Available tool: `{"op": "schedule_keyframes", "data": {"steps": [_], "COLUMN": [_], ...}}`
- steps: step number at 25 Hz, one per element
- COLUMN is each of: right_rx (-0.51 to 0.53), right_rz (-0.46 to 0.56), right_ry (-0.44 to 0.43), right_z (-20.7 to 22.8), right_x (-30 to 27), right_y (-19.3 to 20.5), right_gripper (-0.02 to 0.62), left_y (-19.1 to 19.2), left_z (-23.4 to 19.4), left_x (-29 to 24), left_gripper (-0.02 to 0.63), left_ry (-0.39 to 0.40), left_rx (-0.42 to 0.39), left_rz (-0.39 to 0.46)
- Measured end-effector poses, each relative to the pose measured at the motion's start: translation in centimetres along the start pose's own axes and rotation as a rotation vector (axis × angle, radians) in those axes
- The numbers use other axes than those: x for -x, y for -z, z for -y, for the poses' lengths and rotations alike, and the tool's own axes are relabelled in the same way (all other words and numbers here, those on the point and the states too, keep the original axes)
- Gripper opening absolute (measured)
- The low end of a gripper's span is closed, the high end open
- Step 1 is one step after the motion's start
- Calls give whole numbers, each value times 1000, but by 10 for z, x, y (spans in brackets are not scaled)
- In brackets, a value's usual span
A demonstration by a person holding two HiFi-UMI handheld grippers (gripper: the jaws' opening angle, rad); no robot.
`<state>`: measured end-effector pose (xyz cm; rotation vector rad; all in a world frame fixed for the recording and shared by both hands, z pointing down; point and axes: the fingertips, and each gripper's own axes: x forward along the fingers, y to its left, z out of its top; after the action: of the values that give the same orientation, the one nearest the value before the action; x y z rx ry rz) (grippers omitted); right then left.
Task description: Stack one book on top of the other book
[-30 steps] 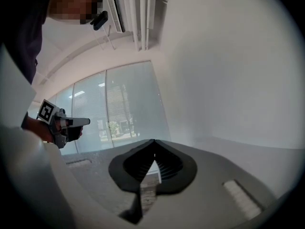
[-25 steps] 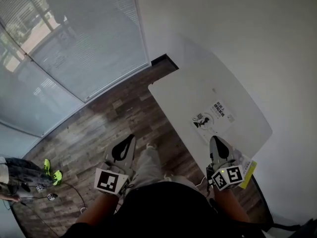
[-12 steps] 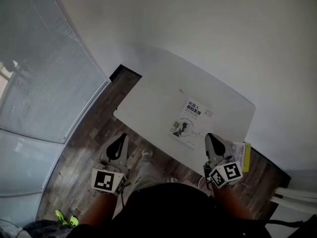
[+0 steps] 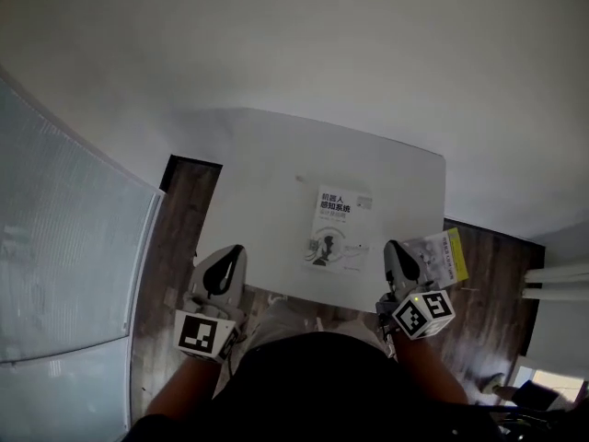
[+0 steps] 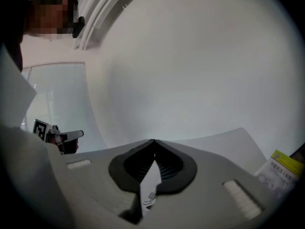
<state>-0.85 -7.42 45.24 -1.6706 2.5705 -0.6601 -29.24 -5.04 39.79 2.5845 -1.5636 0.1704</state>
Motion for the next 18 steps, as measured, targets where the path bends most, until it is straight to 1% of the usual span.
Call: {"op": "schedule_keyframes", "data": {"steps": [2,4,7,10,12,14,16,18], "right_rx": [-18,-18,-10,4,0,-18,-57,-111], "right_rz": [15,24,30,22,16,25,73,176], "right_ry": [49,57,78,120,168,233,270,237], "right_z": [0,-8,-21,-28,-25,-14,-5,-7], "right_x": [1,-5,-16,-13,-3,13,28,36], "right_y": [-2,-5,-8,-8,-7,-9,-18,-37], "right_gripper": [2,2,2,2,2,2,2,2], "left_y": [-8,-12,-6,3,5,0,-6,-3], "left_z": [0,-3,-7,-5,-3,-3,0,7], "left_x": [-13,-21,-33,-47,-56,-66,-76,-84], "left_gripper": [5,6,6,5,5,5,6,5], "left_ry": [60,98,172,251,294,329,356,385], "left_rx": [35,48,65,85,78,67,68,67], "left_rz": [10,10,-7,-29,-39,-28,-16,-18]}}
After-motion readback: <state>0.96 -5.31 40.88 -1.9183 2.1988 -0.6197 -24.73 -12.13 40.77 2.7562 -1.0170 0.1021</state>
